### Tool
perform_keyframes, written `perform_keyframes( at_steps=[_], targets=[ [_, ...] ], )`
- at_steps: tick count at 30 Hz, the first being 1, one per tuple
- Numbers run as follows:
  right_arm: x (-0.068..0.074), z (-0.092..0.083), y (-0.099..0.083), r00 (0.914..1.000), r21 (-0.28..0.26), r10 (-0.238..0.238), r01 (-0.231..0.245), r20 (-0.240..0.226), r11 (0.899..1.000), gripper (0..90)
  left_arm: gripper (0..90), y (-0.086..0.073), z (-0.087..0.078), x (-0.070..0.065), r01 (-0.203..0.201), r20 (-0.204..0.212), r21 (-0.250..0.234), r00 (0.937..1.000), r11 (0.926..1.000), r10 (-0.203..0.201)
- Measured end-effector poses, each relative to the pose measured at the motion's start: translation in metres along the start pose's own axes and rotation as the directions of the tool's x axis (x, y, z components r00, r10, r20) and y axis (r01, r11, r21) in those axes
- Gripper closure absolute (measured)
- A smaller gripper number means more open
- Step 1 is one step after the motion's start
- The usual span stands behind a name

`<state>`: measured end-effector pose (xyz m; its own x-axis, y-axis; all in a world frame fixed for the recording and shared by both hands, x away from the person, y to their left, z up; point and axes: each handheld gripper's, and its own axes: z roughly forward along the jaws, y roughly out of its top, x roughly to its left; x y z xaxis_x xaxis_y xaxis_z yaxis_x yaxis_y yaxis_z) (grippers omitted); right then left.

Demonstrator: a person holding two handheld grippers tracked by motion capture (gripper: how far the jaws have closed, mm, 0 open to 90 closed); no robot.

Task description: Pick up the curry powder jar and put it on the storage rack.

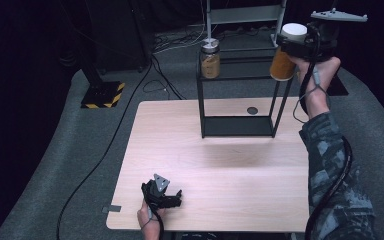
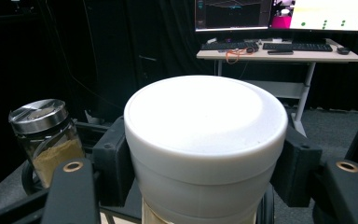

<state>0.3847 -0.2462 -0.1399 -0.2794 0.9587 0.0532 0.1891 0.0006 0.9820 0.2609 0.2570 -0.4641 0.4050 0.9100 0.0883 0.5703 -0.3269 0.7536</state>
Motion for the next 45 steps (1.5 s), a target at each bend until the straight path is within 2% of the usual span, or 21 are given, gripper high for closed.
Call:
perform_keyframes(
  at_steps=[7,17,32,42,45],
  targets=[
    [0.0,0.013,0.001,0.9999,0.014,-0.007,0.007,0.008,1.0,33.2,0.5,0.0,0.0,0.0,-0.002,0.001,-0.001,1.0,1.0,0.002],
    [-0.003,0.033,0.002,0.9999,0.025,0.008,-0.009,0.009,1.0,33.2,0.5,0.0,0.0,0.0,-0.003,0.001,-0.001,1.0,1.0,0.003],
    [0.002,0.057,0.006,1.0,0.04,-0.005,0.005,0.008,0.999,33.2,0.7,-0.001,0.0,-0.001,-0.011,0.001,-0.005,0.9999,0.9999,0.011],
    [0.003,0.072,0.0,0.9998,0.07,-0.006,0.004,0.02,0.998,33.2,0.7,-0.001,0.0,0.0,-0.011,0.002,-0.004,0.9999,0.9999,0.011],
    [0.004,0.073,-0.003,0.9996,0.062,-0.013,0.011,0.025,0.998,33.2,0.7,-0.001,0.0,0.0,-0.012,0.002,-0.004,0.9999,0.9999,0.012]
  ],
)
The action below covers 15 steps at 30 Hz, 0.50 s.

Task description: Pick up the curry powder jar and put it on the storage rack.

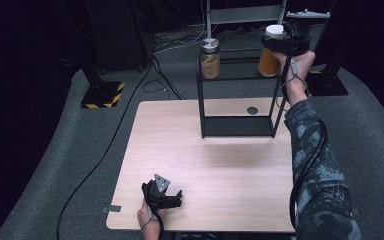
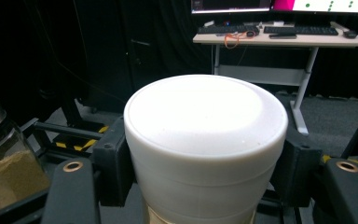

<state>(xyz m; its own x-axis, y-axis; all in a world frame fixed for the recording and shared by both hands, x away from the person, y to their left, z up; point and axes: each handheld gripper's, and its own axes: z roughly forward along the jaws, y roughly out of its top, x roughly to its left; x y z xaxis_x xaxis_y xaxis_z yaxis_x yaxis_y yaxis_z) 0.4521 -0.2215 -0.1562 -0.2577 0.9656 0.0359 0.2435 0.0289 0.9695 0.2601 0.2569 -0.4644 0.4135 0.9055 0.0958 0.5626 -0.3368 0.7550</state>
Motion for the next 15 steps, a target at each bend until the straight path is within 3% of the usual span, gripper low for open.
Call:
perform_keyframes(
  at_steps=[5,15],
  targets=[
    [0.003,-0.001,-0.005,0.9996,-0.014,-0.027,0.027,0.004,1.0,33.3,0.7,0.0,0.0,0.0,0.0,0.0,0.0,1.0,1.0,0.0],
    [0.002,-0.003,-0.013,0.9996,-0.038,-0.027,0.027,-0.002,0.999,33.2,0.7,0.0,0.0,0.0,0.0,0.0,0.001,1.0,1.0,0.0]
  ],
)
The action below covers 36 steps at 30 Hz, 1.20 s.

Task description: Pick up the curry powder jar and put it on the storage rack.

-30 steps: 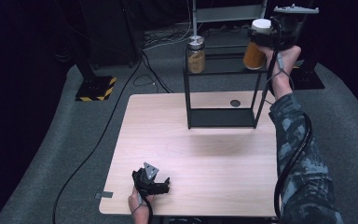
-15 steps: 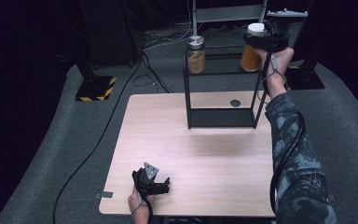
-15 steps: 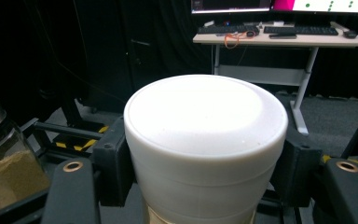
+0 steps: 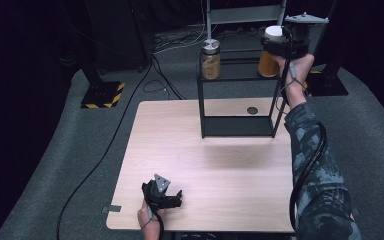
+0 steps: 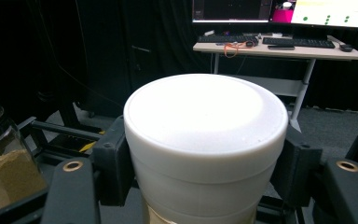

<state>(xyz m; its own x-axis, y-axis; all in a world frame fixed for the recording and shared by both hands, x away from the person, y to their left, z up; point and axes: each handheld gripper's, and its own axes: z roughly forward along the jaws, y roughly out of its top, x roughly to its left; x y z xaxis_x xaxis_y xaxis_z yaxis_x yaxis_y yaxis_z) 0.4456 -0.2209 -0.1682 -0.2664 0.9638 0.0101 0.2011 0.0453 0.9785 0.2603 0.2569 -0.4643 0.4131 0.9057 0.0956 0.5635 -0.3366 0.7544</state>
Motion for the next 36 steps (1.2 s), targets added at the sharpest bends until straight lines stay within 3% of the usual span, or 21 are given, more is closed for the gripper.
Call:
perform_keyframes(
  at_steps=[25,26,27,28,29,31,36],
  targets=[
    [-0.006,0.0,0.001,0.9996,0.004,-0.018,0.018,-0.024,1.0,32.3,0.7,0.0,0.0,0.0,0.004,0.002,0.001,1.0,1.0,-0.004],
    [-0.007,-0.001,-0.003,0.9992,-0.017,-0.033,0.032,-0.024,0.999,23.5,0.7,0.0,0.0,0.0,0.003,0.002,0.0,1.0,1.0,-0.003],
    [0.001,-0.002,-0.009,0.9988,-0.045,-0.046,0.047,0.018,0.998,3.5,0.7,0.0,0.0,0.0,0.002,0.002,0.0,1.0,1.0,-0.002],
    [0.009,-0.002,-0.01,0.9965,-0.045,-0.056,0.058,0.062,0.997,0.2,0.7,0.0,0.0,0.0,0.003,0.002,0.001,1.0,1.0,-0.003],
    [0.006,-0.002,-0.006,0.9974,-0.013,-0.053,0.053,0.05,0.998,0.0,0.7,0.0,0.0,0.0,0.004,0.001,0.001,1.0,1.0,-0.004],
    [0.005,-0.004,-0.008,0.997,-0.001,-0.065,0.065,0.042,0.998,0.0,0.7,0.0,0.0,0.0,0.003,0.002,0.001,1.0,1.0,-0.003],
    [-0.005,-0.018,-0.016,0.9995,-0.007,-0.03,0.03,0.003,1.0,0.0,0.7,0.0,0.0,0.001,0.005,0.002,0.002,1.0,1.0,-0.005]
  ],
)
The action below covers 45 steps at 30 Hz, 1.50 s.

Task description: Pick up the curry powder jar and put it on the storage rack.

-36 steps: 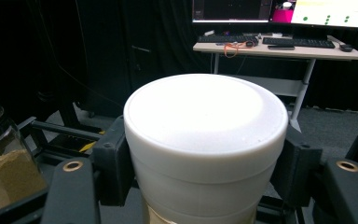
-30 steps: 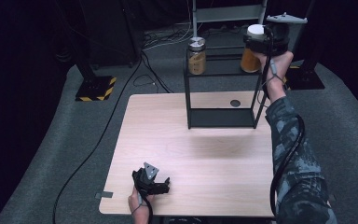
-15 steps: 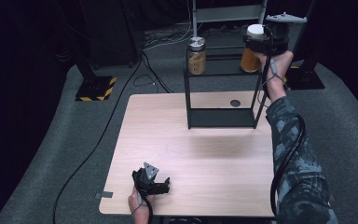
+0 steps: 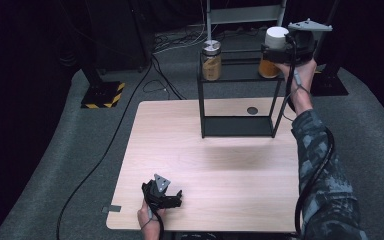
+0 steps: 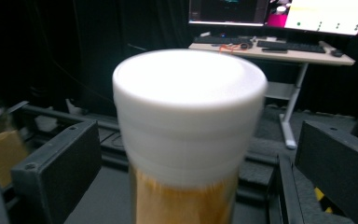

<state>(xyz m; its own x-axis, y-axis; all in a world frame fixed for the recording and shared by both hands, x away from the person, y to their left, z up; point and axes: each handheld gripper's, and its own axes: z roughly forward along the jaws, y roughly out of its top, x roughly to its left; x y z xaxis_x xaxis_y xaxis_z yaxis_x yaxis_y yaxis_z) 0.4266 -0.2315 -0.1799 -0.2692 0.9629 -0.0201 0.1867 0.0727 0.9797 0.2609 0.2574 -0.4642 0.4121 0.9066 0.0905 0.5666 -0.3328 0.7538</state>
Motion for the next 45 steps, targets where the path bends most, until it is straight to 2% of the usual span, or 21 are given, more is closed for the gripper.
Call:
perform_keyframes(
  at_steps=[5,11,14,16,19,23,25,27,30,33,35,38,41,43,45],
  targets=[
    [-0.005,-0.025,-0.012,0.9998,0.021,-0.019,0.019,-0.009,1.0,0.0,0.7,0.0,0.0,0.0,0.001,0.001,0.0,1.0,1.0,-0.001],
    [-0.009,-0.064,-0.05,0.9989,0.052,-0.043,0.044,-0.016,0.998,0.0,0.7,0.0,0.0,0.0,0.002,0.002,0.0,1.0,1.0,-0.002],
    [-0.014,-0.086,-0.079,0.9992,0.072,-0.033,0.034,-0.021,0.997,0.0,0.7,0.0,0.0,0.0,0.0,0.002,-0.001,1.0,1.0,0.0],
    [-0.019,-0.101,-0.102,0.9997,0.078,-0.009,0.01,-0.023,0.997,0.0,0.7,0.0,0.0,0.0,-0.001,0.002,-0.002,1.0,1.0,0.001],
    [-0.025,-0.121,-0.133,0.9997,0.112,0.01,-0.007,-0.02,0.994,0.0,0.7,0.0,0.0,0.0,-0.003,0.003,-0.002,1.0,1.0,0.003],
    [-0.029,-0.147,-0.183,0.9998,0.163,0.02,-0.019,-0.003,0.986,0.0,0.8,-0.001,0.0,0.0,-0.008,0.005,-0.006,1.0,0.9999,0.008],
    [-0.031,-0.156,-0.211,0.9994,0.205,0.035,-0.035,0.003,0.978,0.0,0.7,-0.001,0.0,-0.001,-0.009,0.003,-0.008,1.0,0.9999,0.009],
    [-0.03,-0.161,-0.235,0.9991,0.258,0.033,-0.039,0.025,0.965,0.0,0.7,-0.001,0.0,0.0,-0.007,0.006,-0.006,1.0,1.0,0.007],
    [-0.033,-0.162,-0.268,0.9963,0.332,0.074,-0.084,0.045,0.94,0.0,0.7,-0.001,0.0,0.0,-0.006,0.007,-0.005,1.0,1.0,0.006],
    [-0.031,-0.158,-0.293,0.9944,0.377,0.076,-0.098,0.072,0.921,0.0,0.7,-0.001,0.0,0.0,-0.006,0.006,-0.005,1.0,1.0,0.007],
    [-0.031,-0.155,-0.306,0.9923,0.394,0.082,-0.112,0.092,0.912,0.0,0.7,-0.001,0.0,0.0,-0.006,0.007,-0.005,1.0,1.0,0.006],
    [-0.033,-0.154,-0.318,0.9887,0.397,0.104,-0.139,0.108,0.907,0.0,0.7,-0.001,0.0,0.0,-0.005,0.006,-0.005,1.0,1.0,0.005],
    [-0.036,-0.153,-0.323,0.987,0.405,0.112,-0.149,0.115,0.902,0.0,0.7,-0.001,0.0,0.0,-0.005,0.006,-0.005,1.0,1.0,0.005],
    [-0.036,-0.155,-0.325,0.9863,0.385,0.113,-0.151,0.12,0.91,0.0,0.7,-0.001,0.0,0.0,-0.006,0.004,-0.006,1.0,1.0,0.006],
    [-0.037,-0.153,-0.324,0.9866,0.395,0.115,-0.152,0.116,0.906,0.0,0.7,0.0,0.0,0.001,-0.004,0.009,-0.001,1.0,1.0,0.004]
  ],
)
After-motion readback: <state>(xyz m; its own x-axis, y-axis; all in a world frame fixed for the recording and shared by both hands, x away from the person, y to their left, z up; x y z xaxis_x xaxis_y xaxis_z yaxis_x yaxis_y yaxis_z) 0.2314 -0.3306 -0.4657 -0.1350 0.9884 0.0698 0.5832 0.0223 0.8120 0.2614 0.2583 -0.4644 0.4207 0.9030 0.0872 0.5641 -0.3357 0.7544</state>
